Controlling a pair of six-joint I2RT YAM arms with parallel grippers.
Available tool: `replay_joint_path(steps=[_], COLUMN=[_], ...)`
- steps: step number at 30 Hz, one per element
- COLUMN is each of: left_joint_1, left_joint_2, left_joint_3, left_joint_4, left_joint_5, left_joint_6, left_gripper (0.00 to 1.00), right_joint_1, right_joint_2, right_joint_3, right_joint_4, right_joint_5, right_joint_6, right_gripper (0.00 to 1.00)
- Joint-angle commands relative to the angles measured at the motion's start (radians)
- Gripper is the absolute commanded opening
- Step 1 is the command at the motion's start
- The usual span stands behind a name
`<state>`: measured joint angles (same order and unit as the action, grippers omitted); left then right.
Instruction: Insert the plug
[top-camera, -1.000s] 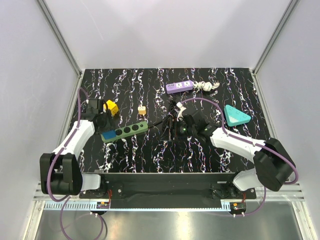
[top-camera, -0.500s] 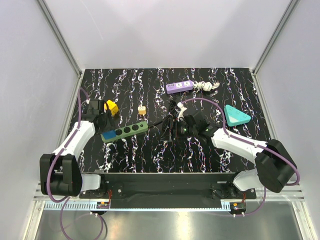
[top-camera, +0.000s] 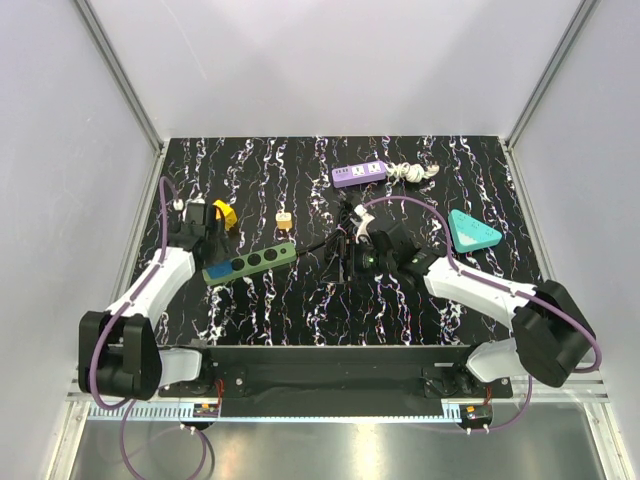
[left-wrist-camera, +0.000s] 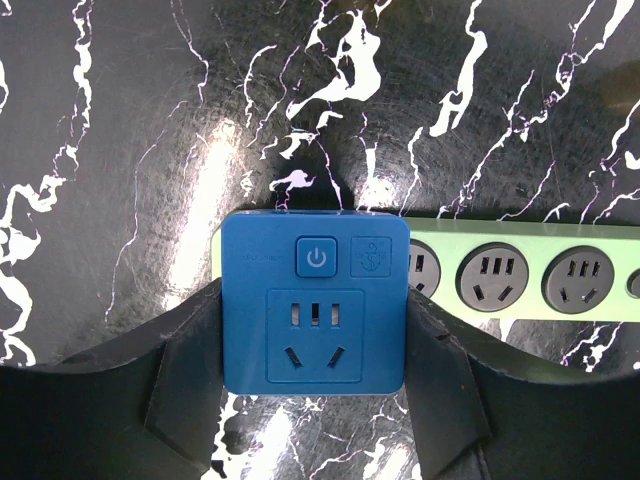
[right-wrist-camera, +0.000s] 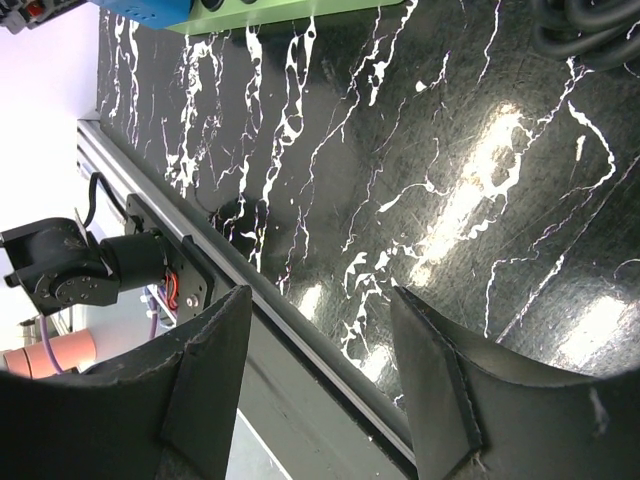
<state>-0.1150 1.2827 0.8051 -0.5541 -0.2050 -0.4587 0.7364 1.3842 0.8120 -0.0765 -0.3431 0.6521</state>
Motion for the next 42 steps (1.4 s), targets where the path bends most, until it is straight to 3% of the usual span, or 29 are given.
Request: replay_joint_path(steps=[1,6,7,8,11,16,21,31,33,34,40,42], left_joint_1=[-0.021,-0.046,-0.046,-0.046,-0.046,-0.046,-0.046,-0.048,-0.048,-0.048,-0.051,-0.051], left_joint_2=[0.049,-0.008,-0.019,-0.026,-0.043,-0.068,-0.066,-0.068,-0.075,-0.08,-0.106,-0.102], left_joint_3=[-0.099,-0.109,-0.106,-0.087,-0.028,0.072,0.184,0.174,0.169,0.172,0.259,0.295], left_joint_4=[-0.052,-0.069,-0.081,-0.089,-0.142,-0.22,-0.293,-0.317,-0.317,-0.317,-0.334,-0.348], left_joint_5=[0.023,-0.007,-0.01,-0.013,-0.013,-0.01,-0.022,-0.019,-0.016,-0.013,-0.004,0.004], left_joint_6=[-0.135,-0.176,-0.179,-0.179,-0.164,-0.141,-0.112,-0.107,-0.107,-0.106,-0.089,-0.083], left_gripper=[0.0,0.04,0.22,0.32,0.51,0.56,0.68,0.72,0.67,0.58,0.53,0.44], right_joint_1=[-0.005,-0.003,-0.003,-0.005,-0.005,-0.005,-0.005,-0.005,-0.003,-0.003,-0.005,-0.003], right_joint_2=[-0.054,-0.066,-0.068,-0.073,-0.08,-0.093,-0.111,-0.12,-0.12,-0.123,-0.125,-0.125], right_joint_3=[-0.014,-0.016,-0.014,-0.014,-0.013,-0.014,-0.02,-0.022,-0.023,-0.025,-0.028,-0.03], right_joint_4=[0.014,0.006,0.003,0.001,-0.005,-0.011,-0.014,-0.016,-0.017,-0.019,-0.026,-0.028], right_joint_5=[-0.019,-0.03,-0.031,-0.033,-0.031,-0.023,-0.01,-0.011,-0.011,-0.01,-0.001,-0.002], right_joint_6=[-0.011,-0.023,-0.025,-0.023,-0.025,-0.022,-0.017,-0.012,-0.014,-0.014,-0.022,-0.022], right_gripper=[0.64,0.65,0.64,0.65,0.65,0.65,0.65,0.65,0.65,0.65,0.65,0.65])
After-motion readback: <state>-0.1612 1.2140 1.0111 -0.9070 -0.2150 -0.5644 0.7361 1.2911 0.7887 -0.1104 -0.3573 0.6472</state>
